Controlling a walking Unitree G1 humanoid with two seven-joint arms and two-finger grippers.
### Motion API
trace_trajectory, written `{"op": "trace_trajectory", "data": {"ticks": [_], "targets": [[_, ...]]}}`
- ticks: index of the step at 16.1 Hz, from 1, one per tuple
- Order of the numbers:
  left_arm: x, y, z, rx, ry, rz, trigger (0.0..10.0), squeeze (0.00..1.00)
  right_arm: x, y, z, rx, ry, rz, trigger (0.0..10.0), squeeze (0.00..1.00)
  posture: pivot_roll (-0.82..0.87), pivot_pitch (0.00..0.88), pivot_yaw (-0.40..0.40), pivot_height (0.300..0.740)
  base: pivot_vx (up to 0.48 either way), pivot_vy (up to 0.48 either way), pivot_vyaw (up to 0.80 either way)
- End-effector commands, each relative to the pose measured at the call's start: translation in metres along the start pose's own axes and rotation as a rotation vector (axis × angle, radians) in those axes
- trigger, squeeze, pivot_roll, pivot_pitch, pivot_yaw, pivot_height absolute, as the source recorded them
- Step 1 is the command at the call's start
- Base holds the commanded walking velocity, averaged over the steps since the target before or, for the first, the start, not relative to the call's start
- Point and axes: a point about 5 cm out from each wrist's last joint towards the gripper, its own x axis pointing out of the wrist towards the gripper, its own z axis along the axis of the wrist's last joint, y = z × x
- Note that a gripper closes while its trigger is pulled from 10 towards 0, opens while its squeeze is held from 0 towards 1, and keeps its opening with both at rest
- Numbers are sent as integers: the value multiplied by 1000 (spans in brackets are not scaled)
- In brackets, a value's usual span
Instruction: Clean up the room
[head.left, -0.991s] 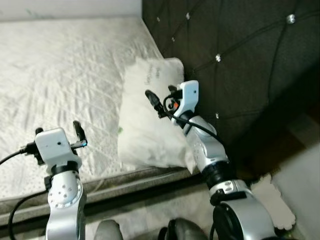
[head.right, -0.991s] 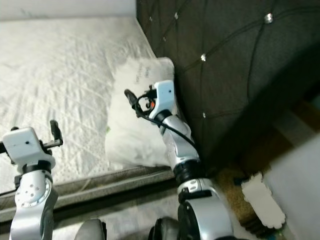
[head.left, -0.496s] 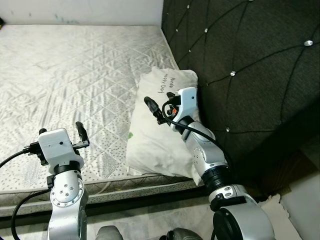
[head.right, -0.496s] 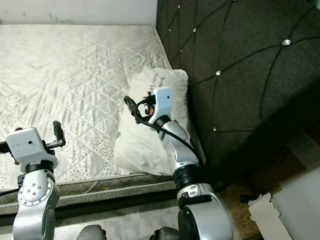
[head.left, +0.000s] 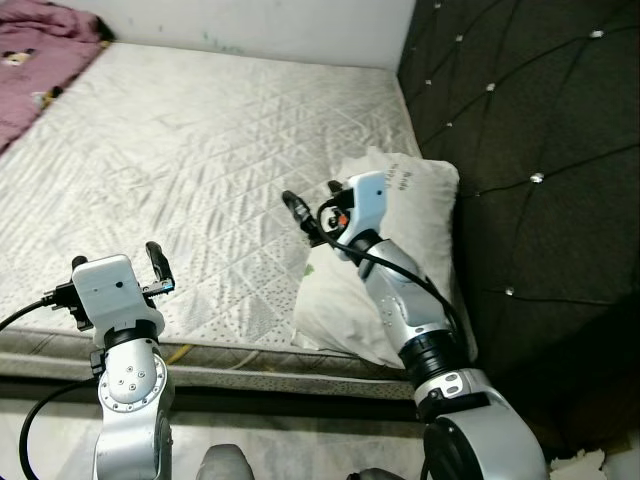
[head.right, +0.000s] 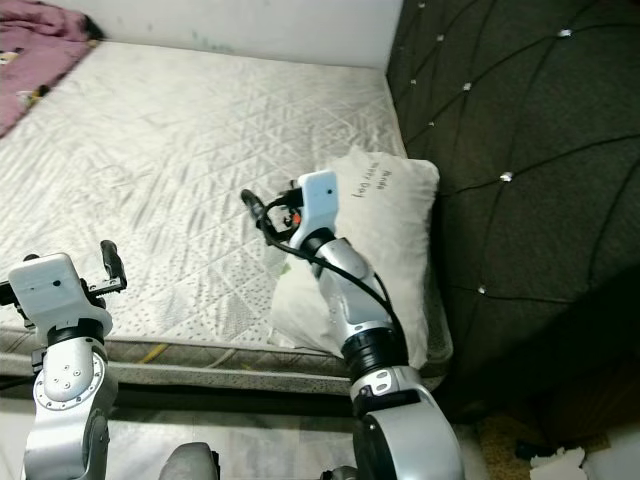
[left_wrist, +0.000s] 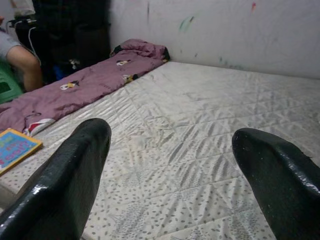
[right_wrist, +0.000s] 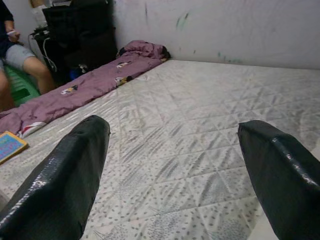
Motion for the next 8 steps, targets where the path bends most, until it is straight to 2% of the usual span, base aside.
{"op": "trace_trajectory", "data": {"ticks": [1,4,8], "targets": [[0,-3,0,-4,1,-15,10000,0,-1,-5,2,1,-7,-25,10000,0,76,14,-71,740,0,0,0],[0,-4,1,9,-2,-23,10000,0,-2,-5,2,1,-4,-26,10000,0,75,15,-72,740,0,0,0],[-1,-1,1,7,-9,-21,10000,0,-2,-4,1,-4,-2,-21,10000,0,76,16,-74,740,0,-287,0]]}}
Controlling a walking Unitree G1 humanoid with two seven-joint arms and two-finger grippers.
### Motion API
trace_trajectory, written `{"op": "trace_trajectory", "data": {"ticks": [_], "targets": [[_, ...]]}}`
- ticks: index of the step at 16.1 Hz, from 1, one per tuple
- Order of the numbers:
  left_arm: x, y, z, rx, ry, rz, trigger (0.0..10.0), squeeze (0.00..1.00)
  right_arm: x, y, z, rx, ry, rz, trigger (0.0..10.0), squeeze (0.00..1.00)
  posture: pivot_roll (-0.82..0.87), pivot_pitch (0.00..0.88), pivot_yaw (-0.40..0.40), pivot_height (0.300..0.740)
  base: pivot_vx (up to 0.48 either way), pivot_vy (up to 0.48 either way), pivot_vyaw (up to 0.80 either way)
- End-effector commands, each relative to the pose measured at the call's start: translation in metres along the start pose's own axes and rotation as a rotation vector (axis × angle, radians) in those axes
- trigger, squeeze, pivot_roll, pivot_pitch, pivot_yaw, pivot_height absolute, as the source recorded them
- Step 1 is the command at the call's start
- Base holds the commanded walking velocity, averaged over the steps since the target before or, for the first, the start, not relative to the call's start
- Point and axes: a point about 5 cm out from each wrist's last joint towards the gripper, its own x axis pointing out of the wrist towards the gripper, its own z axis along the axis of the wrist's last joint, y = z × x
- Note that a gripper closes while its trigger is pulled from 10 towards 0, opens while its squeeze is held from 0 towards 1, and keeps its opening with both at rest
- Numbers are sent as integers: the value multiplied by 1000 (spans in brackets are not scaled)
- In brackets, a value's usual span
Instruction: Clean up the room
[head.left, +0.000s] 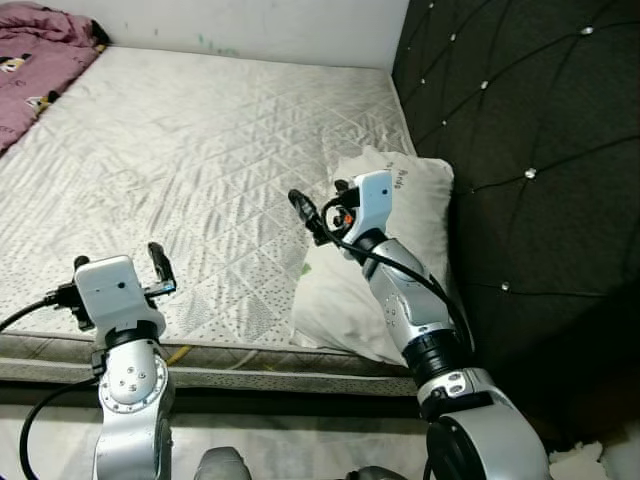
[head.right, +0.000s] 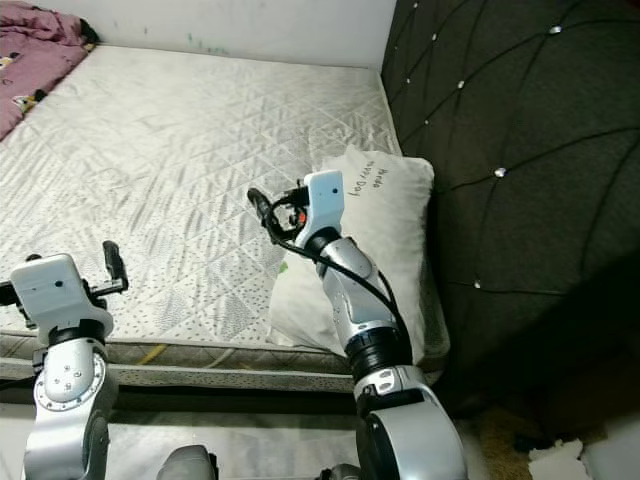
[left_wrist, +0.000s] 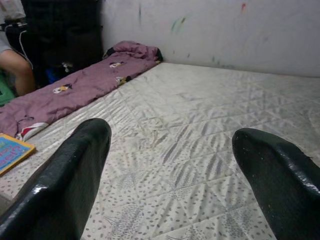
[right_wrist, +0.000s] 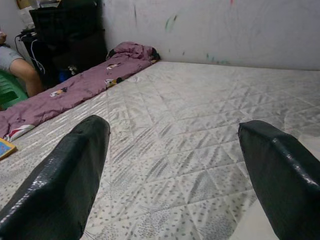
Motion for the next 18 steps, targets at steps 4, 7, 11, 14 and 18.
{"op": "trace_trajectory", "data": {"ticks": [4,7,11,14,18], "targets": [[0,-3,2,-7,-10,-14,10000,0,-1,-3,2,-3,-5,-11,10000,0,76,16,-74,740,0,-300,0],[0,-3,3,-5,-18,-6,10000,0,-1,-4,1,-5,-2,-12,10000,0,75,17,-76,740,0,0,0],[1,-3,4,-12,-22,-4,10000,0,-1,-5,1,-5,0,-14,10000,0,75,17,-76,740,0,0,0],[1,-3,4,-12,-19,-11,10000,0,-2,-6,1,-2,5,-20,10000,0,74,15,-76,740,0,0,0],[1,-3,3,-16,-13,-13,10000,0,-2,-8,0,-5,11,-29,10000,0,74,15,-76,740,0,-372,0]]}}
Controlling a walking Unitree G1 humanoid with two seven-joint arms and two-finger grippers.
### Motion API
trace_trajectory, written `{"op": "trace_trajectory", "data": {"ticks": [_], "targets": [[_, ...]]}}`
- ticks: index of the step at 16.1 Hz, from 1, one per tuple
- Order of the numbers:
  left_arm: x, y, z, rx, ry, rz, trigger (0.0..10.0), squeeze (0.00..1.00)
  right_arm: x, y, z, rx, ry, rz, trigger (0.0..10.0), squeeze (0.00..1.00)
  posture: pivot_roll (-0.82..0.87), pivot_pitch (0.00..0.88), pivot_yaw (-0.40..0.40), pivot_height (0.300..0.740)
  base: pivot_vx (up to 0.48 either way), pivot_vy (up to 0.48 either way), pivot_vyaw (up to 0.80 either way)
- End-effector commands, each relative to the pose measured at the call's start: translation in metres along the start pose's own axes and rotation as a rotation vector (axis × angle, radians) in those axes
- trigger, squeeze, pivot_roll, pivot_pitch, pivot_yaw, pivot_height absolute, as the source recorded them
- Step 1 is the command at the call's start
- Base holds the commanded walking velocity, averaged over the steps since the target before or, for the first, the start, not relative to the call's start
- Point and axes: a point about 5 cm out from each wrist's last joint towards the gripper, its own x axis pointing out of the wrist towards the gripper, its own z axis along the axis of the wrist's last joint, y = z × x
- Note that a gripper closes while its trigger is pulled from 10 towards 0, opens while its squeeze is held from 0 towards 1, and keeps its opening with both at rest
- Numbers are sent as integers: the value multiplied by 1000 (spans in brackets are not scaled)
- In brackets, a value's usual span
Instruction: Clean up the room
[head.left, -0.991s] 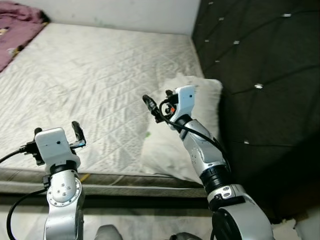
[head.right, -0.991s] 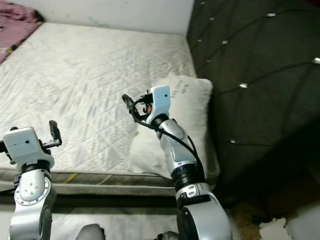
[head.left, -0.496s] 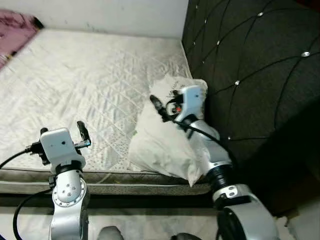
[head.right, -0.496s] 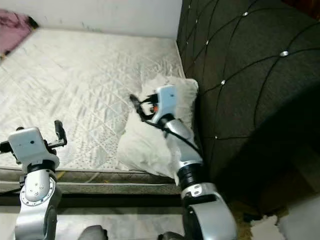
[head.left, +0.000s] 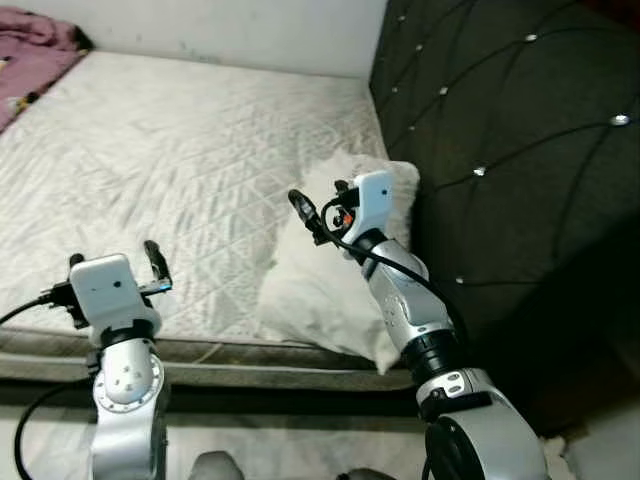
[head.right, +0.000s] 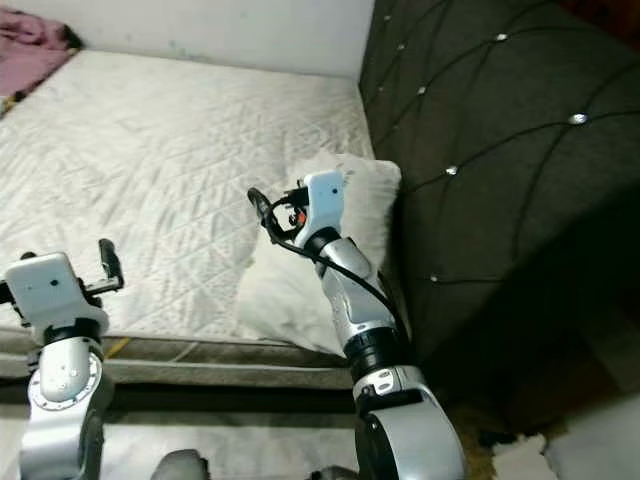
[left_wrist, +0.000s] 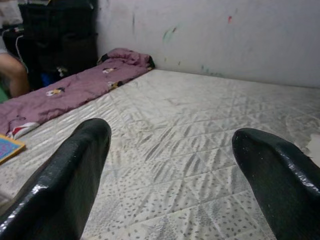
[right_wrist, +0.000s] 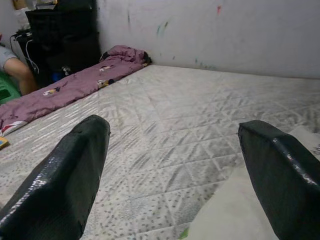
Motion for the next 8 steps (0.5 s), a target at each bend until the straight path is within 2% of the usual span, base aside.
{"op": "trace_trajectory", "data": {"ticks": [1,2,7,8], "targets": [[0,-5,1,-16,-1,-17,10000,0,-2,-7,-1,-6,11,-26,10000,0,74,15,-76,740,0,-375,0],[0,-5,2,-15,-3,-16,10000,0,-2,-7,-1,-6,12,-27,10000,0,74,15,-76,740,0,-356,0],[-1,-5,4,-25,-32,-35,10000,0,-2,-10,1,-21,7,-41,10000,0,75,11,-79,740,0,0,0],[-1,-6,4,-26,-35,-49,10000,0,-4,-17,4,-59,-4,-101,10000,0,74,8,-81,740,0,0,0]]}}
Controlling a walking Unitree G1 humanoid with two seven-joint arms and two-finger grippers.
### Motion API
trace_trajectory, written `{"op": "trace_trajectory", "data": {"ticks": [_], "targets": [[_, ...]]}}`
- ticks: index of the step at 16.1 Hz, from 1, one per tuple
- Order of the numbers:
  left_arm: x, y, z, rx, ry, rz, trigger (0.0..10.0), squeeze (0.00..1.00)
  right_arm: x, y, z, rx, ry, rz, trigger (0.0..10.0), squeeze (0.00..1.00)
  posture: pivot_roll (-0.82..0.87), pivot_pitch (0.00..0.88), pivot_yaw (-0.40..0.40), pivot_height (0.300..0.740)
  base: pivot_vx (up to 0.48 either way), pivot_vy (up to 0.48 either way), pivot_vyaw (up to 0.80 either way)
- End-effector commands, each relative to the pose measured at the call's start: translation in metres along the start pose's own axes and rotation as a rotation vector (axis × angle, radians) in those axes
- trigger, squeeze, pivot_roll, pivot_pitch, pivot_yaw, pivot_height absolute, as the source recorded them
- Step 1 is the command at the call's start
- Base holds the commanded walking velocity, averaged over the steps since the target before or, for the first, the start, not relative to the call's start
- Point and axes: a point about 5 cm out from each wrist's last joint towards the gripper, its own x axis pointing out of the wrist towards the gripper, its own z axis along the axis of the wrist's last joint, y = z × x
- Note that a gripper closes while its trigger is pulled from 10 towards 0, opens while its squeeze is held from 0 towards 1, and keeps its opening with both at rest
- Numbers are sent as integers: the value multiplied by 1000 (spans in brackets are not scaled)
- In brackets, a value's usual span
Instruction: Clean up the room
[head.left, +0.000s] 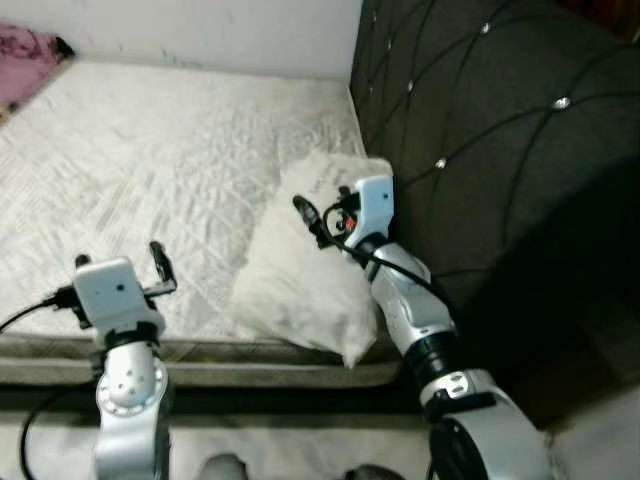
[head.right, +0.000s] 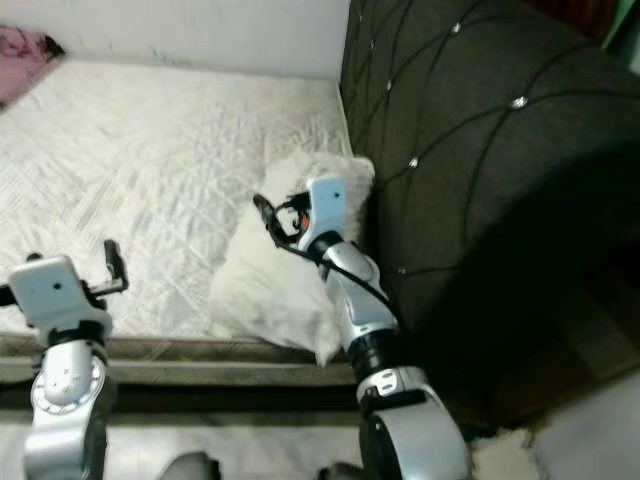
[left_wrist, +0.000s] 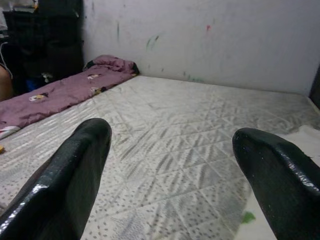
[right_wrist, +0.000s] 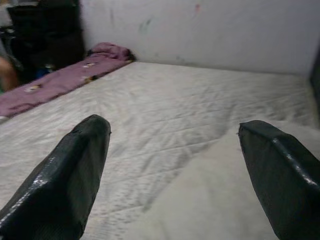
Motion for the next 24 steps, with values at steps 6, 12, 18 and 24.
{"op": "trace_trajectory", "data": {"ticks": [6,12,18,24], "targets": [[3,-10,-4,-11,-1,-17,10000,0,-35,-40,-8,-101,11,-248,10000,0,17,0,-50,740,0,0,0],[5,-20,-4,-57,3,-116,10000,0,-55,-42,-14,-64,32,-325,10000,0,-10,12,-38,740,0,0,0],[1,-19,-3,-87,6,-121,10000,0,-87,-65,-11,-123,108,-400,10000,0,-14,43,-52,740,0,0,0],[6,-30,2,-100,-14,-189,10000,0,-97,-55,8,-272,87,-180,10000,0,-67,64,0,740,0,0,0]]}}
